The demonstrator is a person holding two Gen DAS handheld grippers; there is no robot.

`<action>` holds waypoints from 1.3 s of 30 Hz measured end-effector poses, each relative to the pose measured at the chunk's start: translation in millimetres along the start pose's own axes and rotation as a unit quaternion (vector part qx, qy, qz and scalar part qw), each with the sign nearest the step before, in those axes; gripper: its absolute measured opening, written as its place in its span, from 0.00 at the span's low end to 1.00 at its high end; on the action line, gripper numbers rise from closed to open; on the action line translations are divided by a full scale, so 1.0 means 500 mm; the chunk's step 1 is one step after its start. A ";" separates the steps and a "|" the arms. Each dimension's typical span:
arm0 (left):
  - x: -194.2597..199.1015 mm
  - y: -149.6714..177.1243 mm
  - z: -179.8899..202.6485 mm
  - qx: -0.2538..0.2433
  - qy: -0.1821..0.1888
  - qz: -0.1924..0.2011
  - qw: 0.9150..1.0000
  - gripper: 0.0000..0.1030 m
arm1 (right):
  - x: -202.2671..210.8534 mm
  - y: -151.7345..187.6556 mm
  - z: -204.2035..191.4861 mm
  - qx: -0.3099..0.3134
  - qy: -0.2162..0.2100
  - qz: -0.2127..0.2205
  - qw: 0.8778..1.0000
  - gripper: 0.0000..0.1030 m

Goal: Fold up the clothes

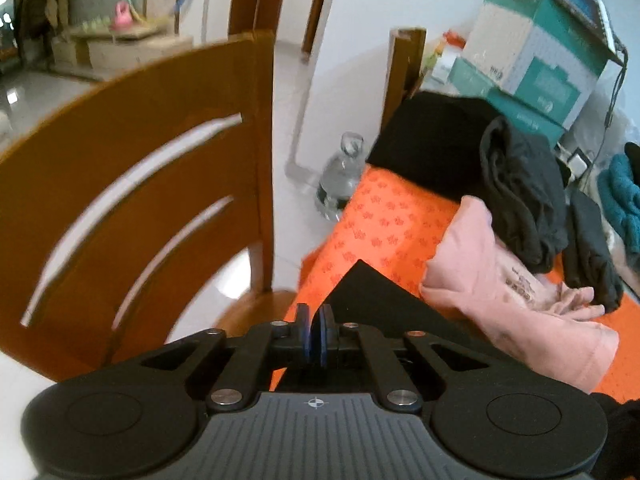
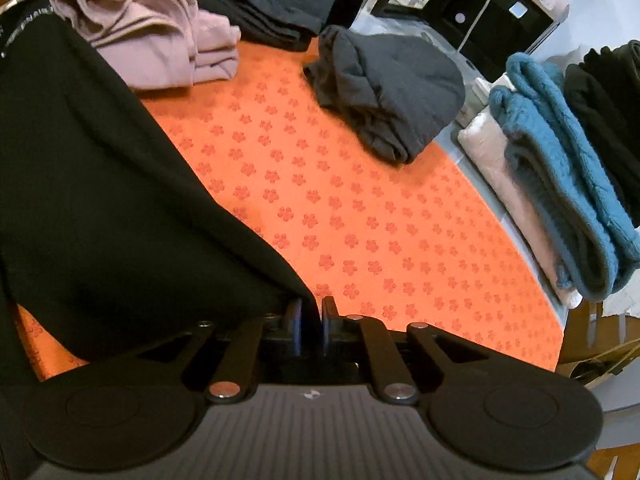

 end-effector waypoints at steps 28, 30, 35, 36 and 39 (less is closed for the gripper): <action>0.255 0.188 -0.152 0.184 -0.014 -0.094 0.978 0.67 | 0.352 0.325 0.036 -0.428 0.188 -0.080 0.880 0.59; 0.259 0.206 -0.155 0.187 -0.014 -0.099 0.977 0.68 | 0.363 0.344 0.030 -0.449 0.200 -0.080 0.867 0.61; 0.254 0.246 -0.149 0.181 -0.011 -0.127 0.975 0.70 | 0.382 0.388 0.021 -0.520 0.219 -0.075 0.822 0.62; 0.252 0.252 -0.145 0.177 -0.008 -0.132 0.975 0.70 | 0.384 0.395 0.020 -0.536 0.221 -0.073 0.812 0.62; 0.247 0.262 -0.129 0.162 0.002 -0.138 0.977 0.71 | 0.384 0.416 0.022 -0.584 0.225 -0.063 0.777 0.62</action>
Point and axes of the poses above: each gripper's, at about its wrist camera, not at the fingertips, and x roughly against the way its jaws point, z to its right, y to its underside, the point moved 4 cm from there along -x, roughly the way its jaws point, and after that the axes turned 15 degrees about z, right-handed, at the moved point
